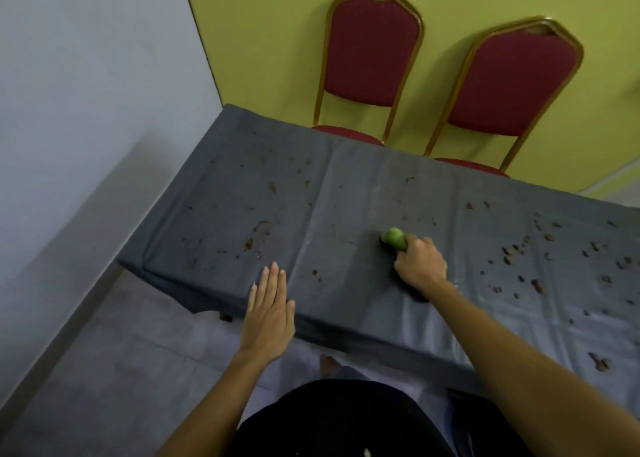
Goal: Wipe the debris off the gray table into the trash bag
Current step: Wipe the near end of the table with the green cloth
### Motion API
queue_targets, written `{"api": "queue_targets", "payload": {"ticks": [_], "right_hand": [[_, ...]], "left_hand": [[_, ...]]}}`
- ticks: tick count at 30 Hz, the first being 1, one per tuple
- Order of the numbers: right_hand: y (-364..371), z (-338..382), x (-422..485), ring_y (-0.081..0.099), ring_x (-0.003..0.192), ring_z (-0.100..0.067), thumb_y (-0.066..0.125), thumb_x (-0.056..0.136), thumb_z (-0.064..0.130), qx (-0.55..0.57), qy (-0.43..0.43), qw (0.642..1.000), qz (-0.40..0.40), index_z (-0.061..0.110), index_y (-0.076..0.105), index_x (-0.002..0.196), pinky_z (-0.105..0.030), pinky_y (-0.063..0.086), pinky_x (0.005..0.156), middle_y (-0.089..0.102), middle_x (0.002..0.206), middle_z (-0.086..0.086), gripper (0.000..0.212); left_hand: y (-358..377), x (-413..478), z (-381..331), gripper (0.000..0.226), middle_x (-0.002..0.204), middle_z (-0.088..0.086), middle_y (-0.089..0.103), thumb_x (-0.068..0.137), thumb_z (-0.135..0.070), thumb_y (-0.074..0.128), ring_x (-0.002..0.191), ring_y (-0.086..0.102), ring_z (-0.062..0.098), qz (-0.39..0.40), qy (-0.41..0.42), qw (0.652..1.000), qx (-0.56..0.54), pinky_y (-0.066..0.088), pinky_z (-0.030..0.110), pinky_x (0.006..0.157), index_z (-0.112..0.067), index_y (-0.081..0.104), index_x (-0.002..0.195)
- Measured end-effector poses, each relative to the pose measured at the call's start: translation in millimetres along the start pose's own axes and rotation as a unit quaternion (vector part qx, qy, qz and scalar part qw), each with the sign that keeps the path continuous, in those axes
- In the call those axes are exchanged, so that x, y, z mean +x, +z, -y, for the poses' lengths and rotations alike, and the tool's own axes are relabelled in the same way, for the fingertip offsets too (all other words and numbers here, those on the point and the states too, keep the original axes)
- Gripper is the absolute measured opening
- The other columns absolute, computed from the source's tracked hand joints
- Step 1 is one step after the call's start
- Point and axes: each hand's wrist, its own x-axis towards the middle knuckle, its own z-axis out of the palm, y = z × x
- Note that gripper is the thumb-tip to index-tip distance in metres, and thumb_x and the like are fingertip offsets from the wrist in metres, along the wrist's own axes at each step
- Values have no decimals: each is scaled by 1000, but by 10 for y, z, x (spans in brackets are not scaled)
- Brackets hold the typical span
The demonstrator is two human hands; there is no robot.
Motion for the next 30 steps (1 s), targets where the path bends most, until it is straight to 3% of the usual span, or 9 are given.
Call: {"api": "queue_targets", "payload": {"ticks": [2, 6, 10, 13, 17, 22, 25, 27, 30], "right_hand": [[2, 208, -4, 58, 99, -43, 54, 92, 31, 43, -10, 999, -18, 11, 54, 121, -45, 48, 78, 55, 116, -18, 36], [378, 783, -513, 60, 96, -38, 58, 89, 39, 28, -199, 979, 17, 13, 53, 125, -42, 50, 72, 57, 116, -13, 44], [711, 950, -847, 61, 66, -32, 69, 79, 22, -54, -389, 920, 16, 10, 64, 106, -31, 42, 46, 59, 92, -11, 30], [661, 769, -530, 59, 65, -32, 66, 80, 21, -88, -465, 880, -32, 16, 67, 116, -31, 42, 45, 59, 89, -12, 36], [384, 485, 197, 60, 77, -39, 68, 79, 11, -77, -340, 936, -49, 19, 66, 122, -36, 46, 52, 55, 98, -19, 44], [142, 377, 741, 58, 89, -42, 53, 94, 23, -19, -178, 984, 3, 26, 53, 137, -42, 48, 65, 47, 116, -17, 43], [218, 666, 513, 62, 92, -39, 61, 89, 28, 49, -221, 974, 9, 27, 63, 124, -42, 52, 71, 57, 114, -15, 35], [436, 889, 106, 63, 96, -34, 65, 85, 28, 61, -324, 944, 31, 29, 66, 119, -38, 53, 76, 63, 117, -10, 34], [724, 1105, -350, 59, 96, -35, 55, 92, 33, 13, -420, 902, 96, 27, 58, 131, -40, 48, 80, 58, 119, -12, 40]], "left_hand": [[14, 6, 10, 60, 163, 6, -13, 105, -30, 23, 150, -17, 21, -7, -5, 1000, 3, -9, 39, 122, -8, -3, 154], [19, 31, -21, 60, 164, 8, 1, 100, -28, 27, 152, -1, 25, -17, -11, 1000, 10, 5, 43, 123, -6, 12, 155], [28, 39, -2, 62, 164, 5, -1, 96, -24, 23, 152, -2, 23, -12, -13, 1000, 0, 5, 44, 124, -8, 13, 155], [22, 9, 9, 60, 165, 5, 4, 100, -32, 17, 152, 3, 22, -19, -9, 1000, 4, 6, 42, 123, -8, 14, 155], [32, 37, 10, 61, 165, 2, 0, 101, -38, 13, 152, -3, 18, -12, -22, 1000, 3, 2, 40, 123, -10, 11, 156], [61, 33, -10, 60, 165, -2, -5, 103, -39, 10, 152, -8, 14, -12, -37, 999, -6, 1, 41, 123, -13, 9, 157], [53, 71, -45, 61, 165, -4, -7, 102, -41, 9, 151, -11, 12, -21, -50, 999, -9, -4, 39, 122, -16, 7, 157], [48, 55, -105, 61, 164, -4, -6, 101, -40, 9, 151, -10, 14, -18, -60, 998, -15, -3, 40, 122, -15, 8, 156], [59, 14, -177, 56, 165, -1, -2, 103, -31, 21, 152, -8, 17, -30, -79, 996, -39, 1, 44, 123, -14, 14, 156]]}}
